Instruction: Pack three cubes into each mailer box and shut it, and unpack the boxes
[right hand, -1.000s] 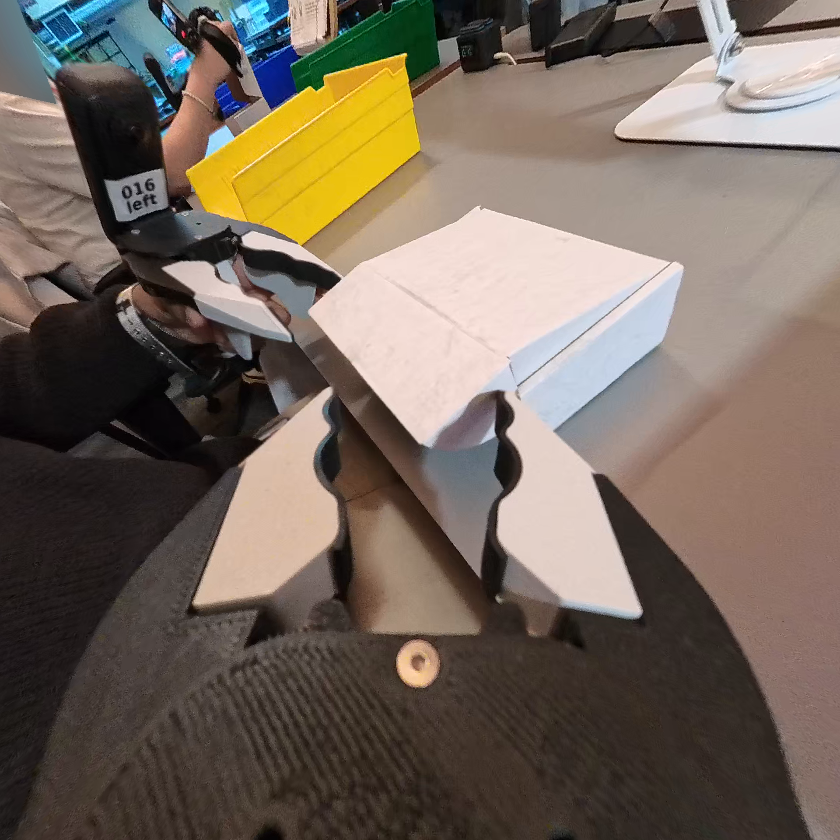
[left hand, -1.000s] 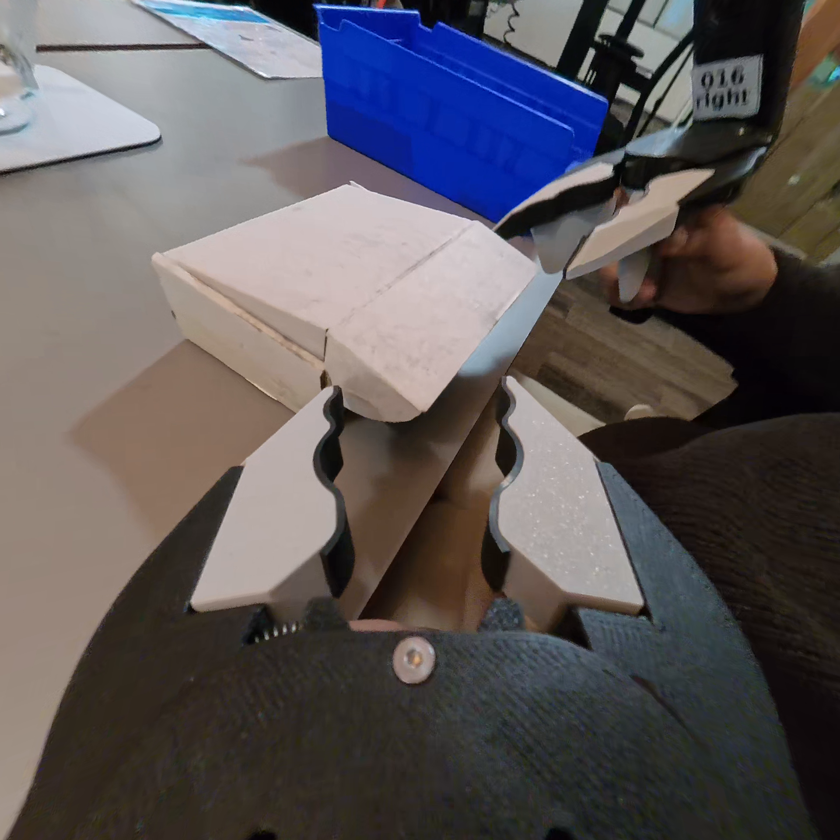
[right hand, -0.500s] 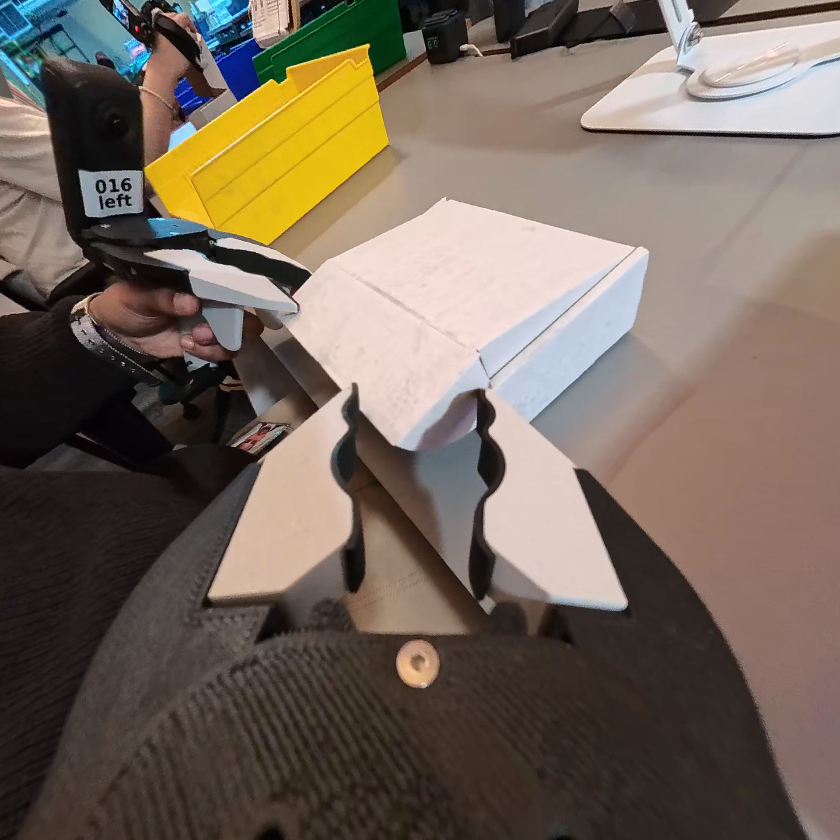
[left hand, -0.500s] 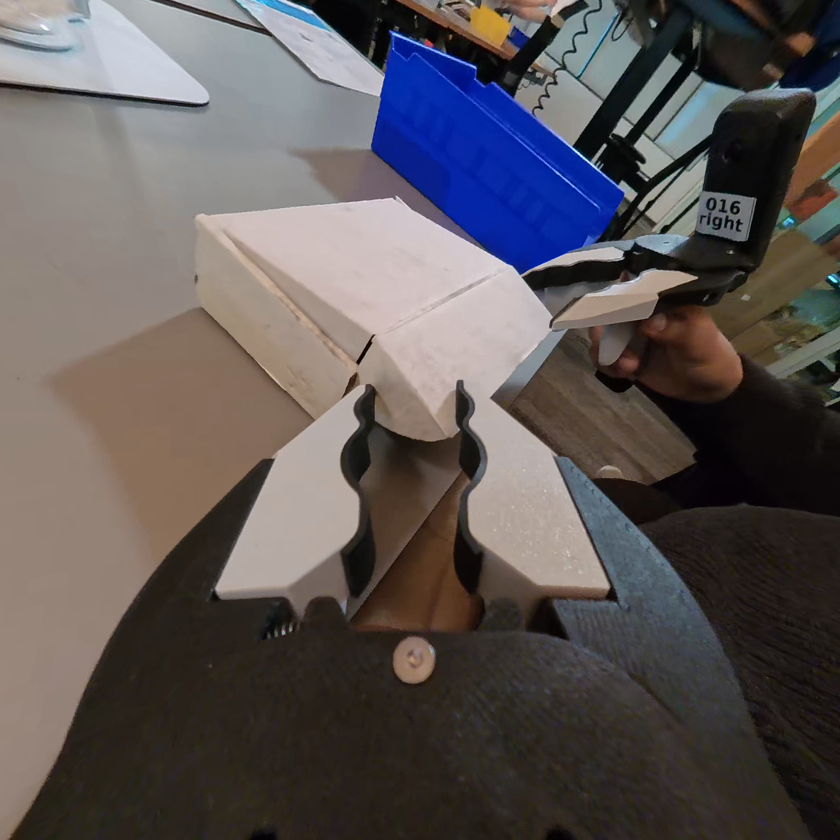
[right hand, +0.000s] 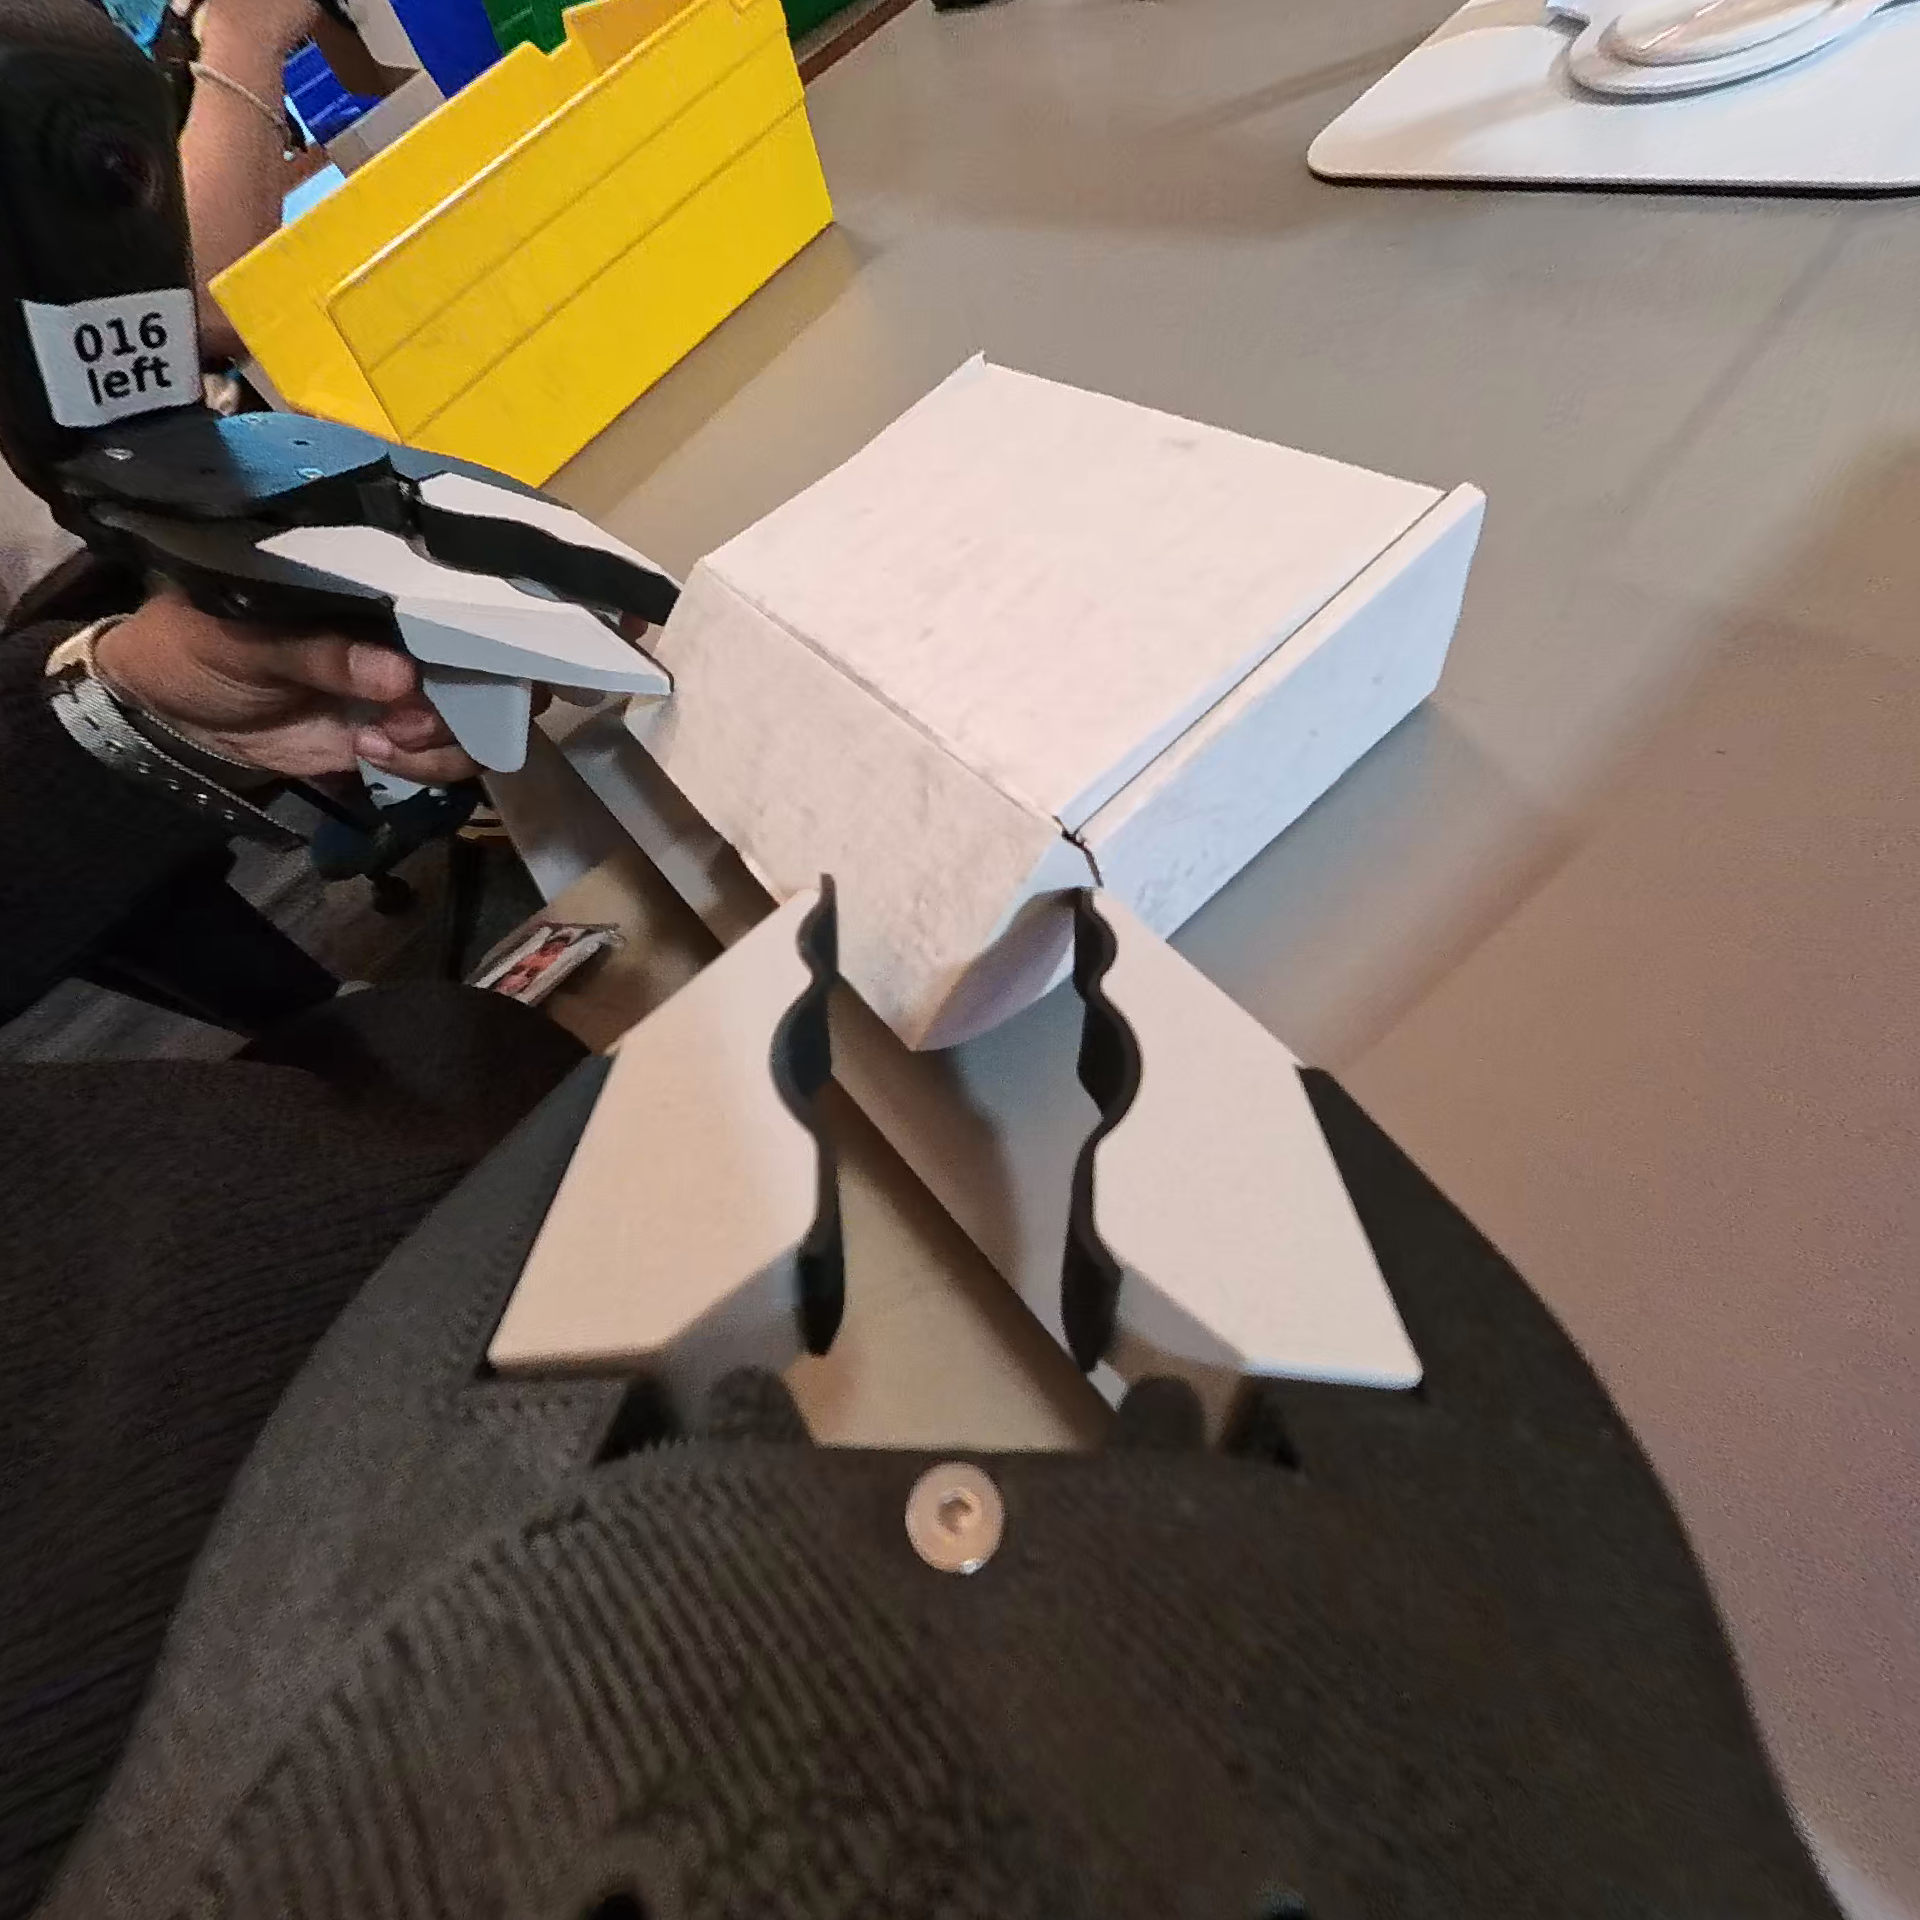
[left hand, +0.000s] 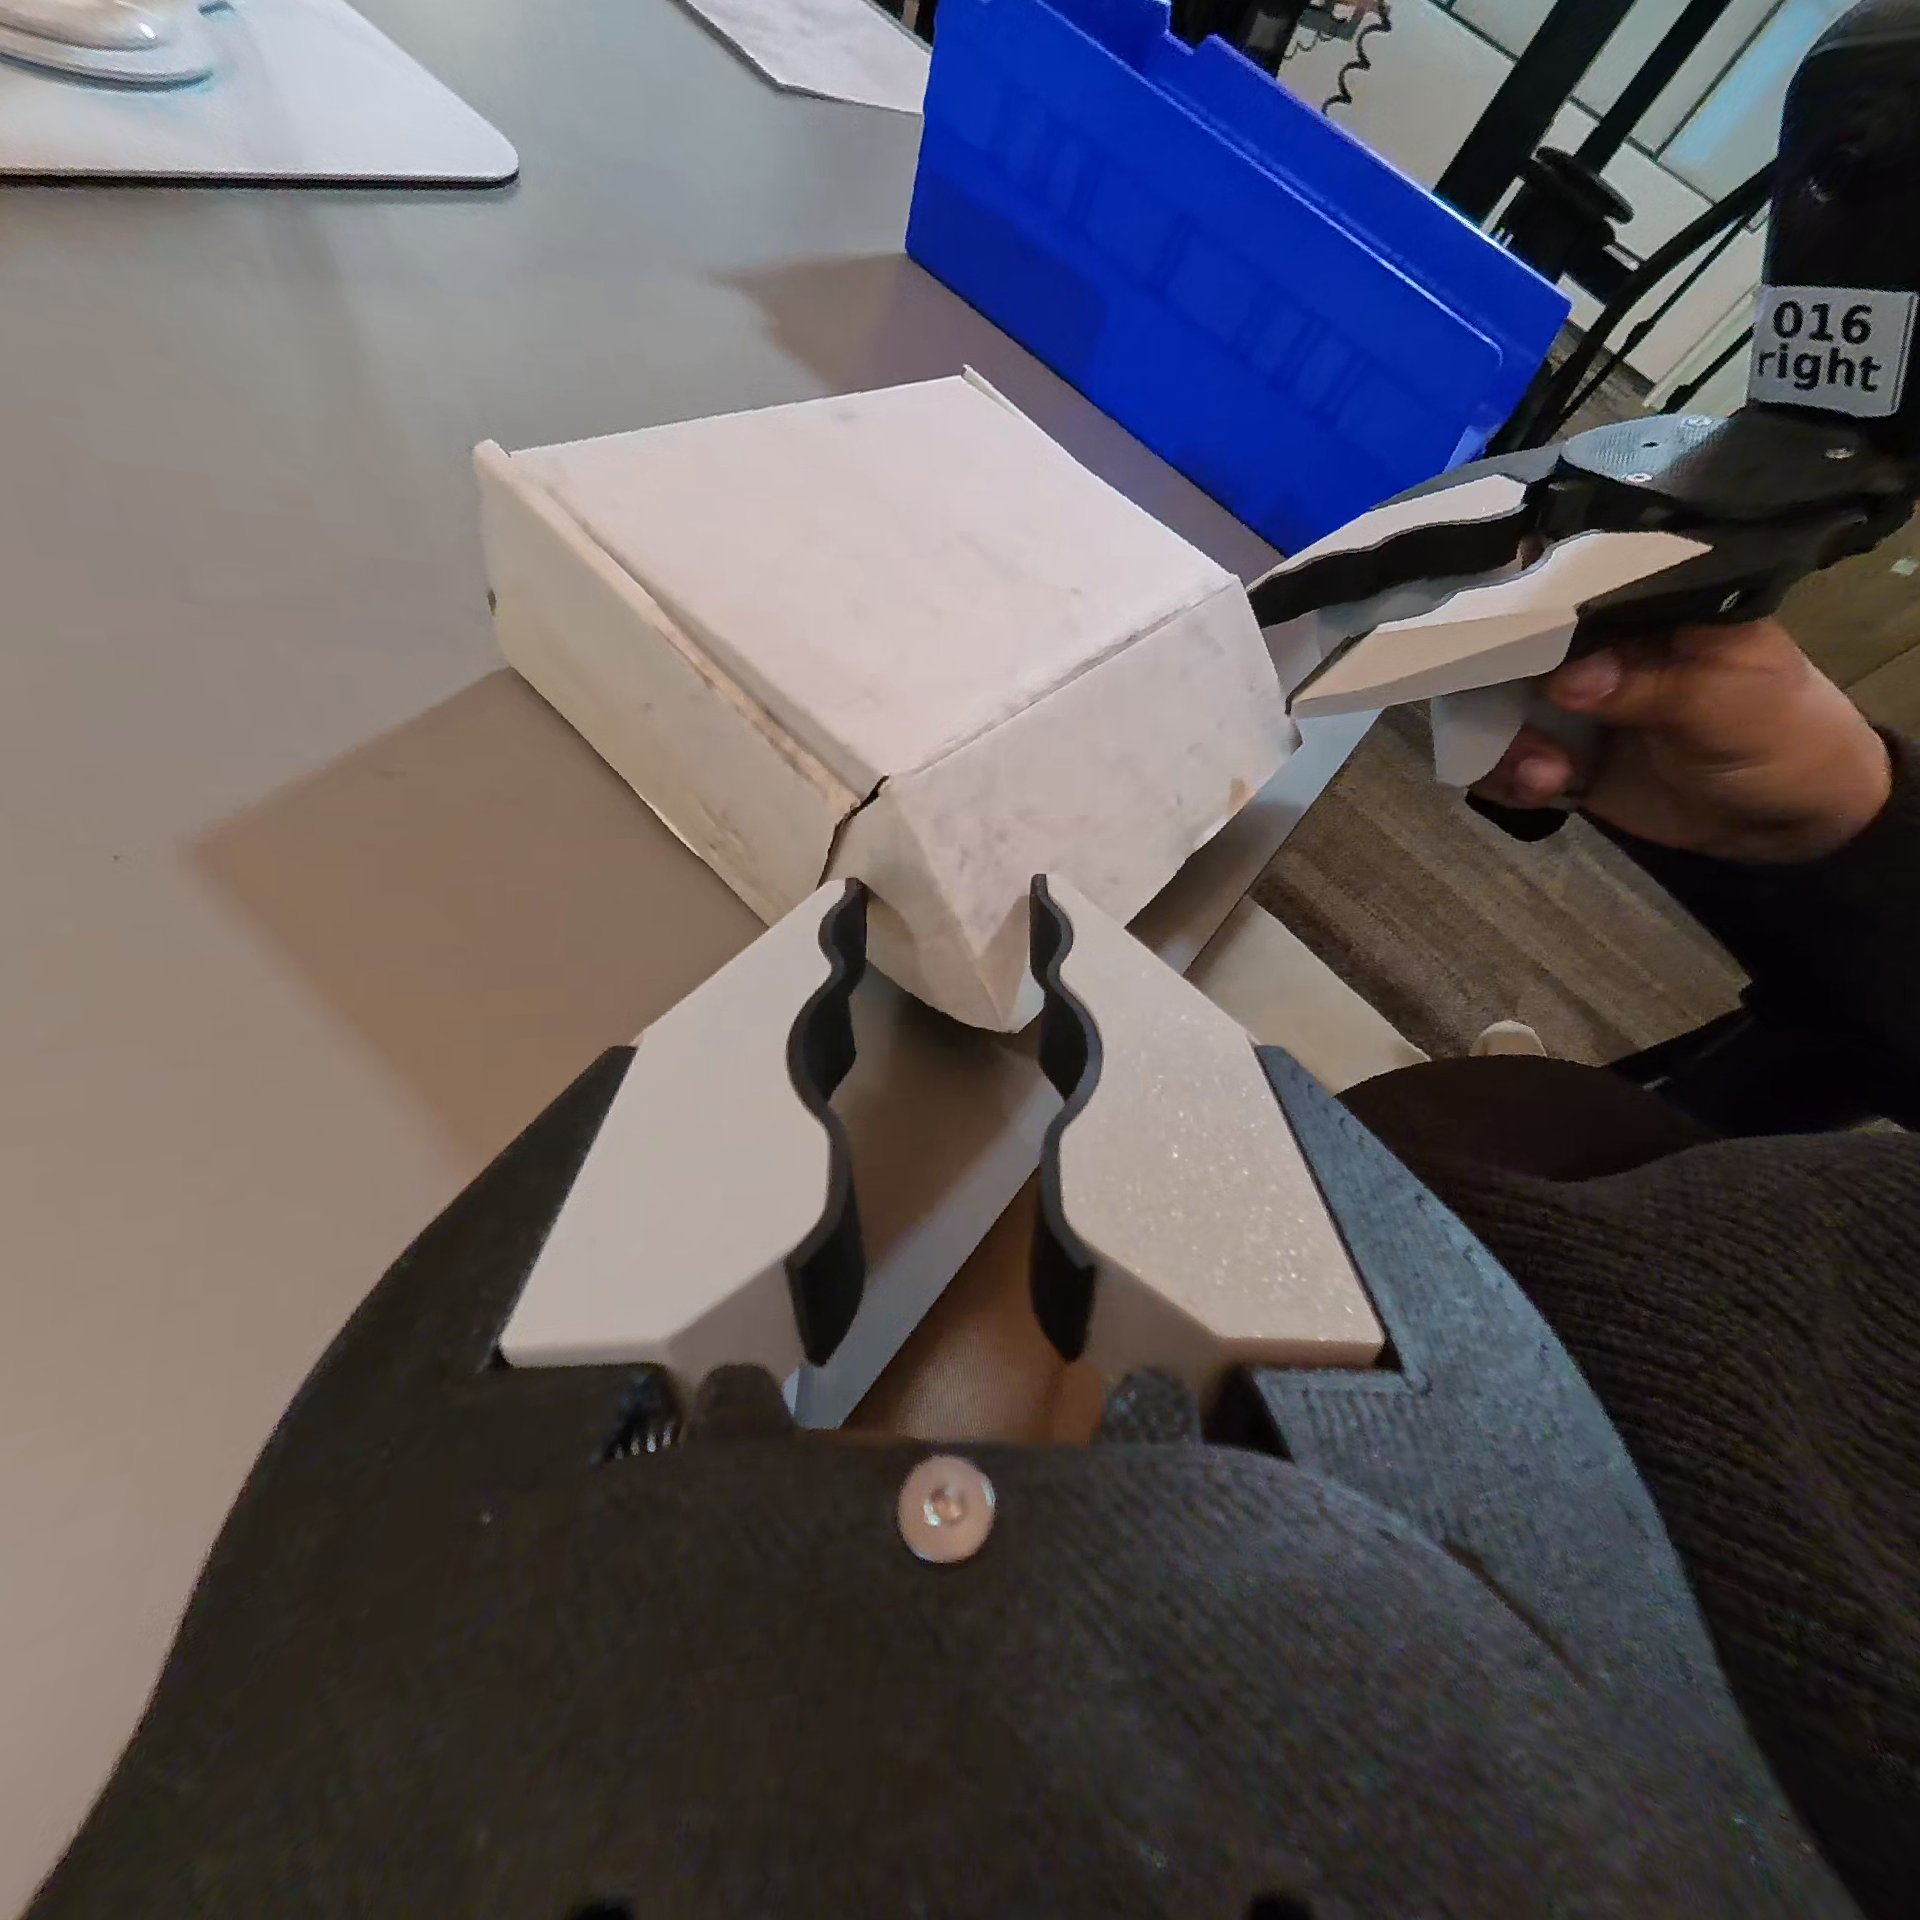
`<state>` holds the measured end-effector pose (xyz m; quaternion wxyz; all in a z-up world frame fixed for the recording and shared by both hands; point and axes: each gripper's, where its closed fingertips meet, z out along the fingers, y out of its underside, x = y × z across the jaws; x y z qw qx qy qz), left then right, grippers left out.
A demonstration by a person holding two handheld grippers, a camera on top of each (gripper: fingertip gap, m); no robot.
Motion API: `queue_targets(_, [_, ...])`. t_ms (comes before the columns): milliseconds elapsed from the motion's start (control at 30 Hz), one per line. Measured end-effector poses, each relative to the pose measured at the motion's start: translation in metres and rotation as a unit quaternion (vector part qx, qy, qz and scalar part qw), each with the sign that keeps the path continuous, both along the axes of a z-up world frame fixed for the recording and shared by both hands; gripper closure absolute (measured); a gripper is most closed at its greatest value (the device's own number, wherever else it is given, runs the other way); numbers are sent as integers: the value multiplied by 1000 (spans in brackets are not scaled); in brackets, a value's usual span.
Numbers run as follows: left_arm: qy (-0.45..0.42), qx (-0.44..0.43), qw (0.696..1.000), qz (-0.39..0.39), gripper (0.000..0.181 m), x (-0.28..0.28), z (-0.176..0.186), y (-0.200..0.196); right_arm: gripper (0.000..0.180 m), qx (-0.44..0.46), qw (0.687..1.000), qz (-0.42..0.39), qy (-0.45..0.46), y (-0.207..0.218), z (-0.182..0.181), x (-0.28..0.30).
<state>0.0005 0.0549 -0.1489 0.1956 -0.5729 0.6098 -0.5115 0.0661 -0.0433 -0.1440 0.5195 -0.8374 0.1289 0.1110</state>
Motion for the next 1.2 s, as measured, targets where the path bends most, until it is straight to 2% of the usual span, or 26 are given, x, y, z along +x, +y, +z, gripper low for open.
queue_targets(200, [-1,-5,1000,-5,154,-2,1,0,135,12,1000,-2,19,-4,3,2])
queue_targets(433, [-2,7,1000,-7,155,-1,-1,-1,135,-16,999,13,24,-4,-8,-4])
queue_targets(700, [7,64,998,3,156,4,-13,3,149,-45,999,0,-9,-4,-18,3])
queue_targets(900, [1,75,997,2,159,3,-11,4,138,-37,999,5,-6,-3,-15,1])
queue_targets(1100, [0,86,996,16,138,3,-11,12,132,-24,1000,-1,-9,-6,-12,6])
queue_targets(1200, [3,77,997,16,119,7,-11,12,115,-18,1000,16,11,-5,-13,3])
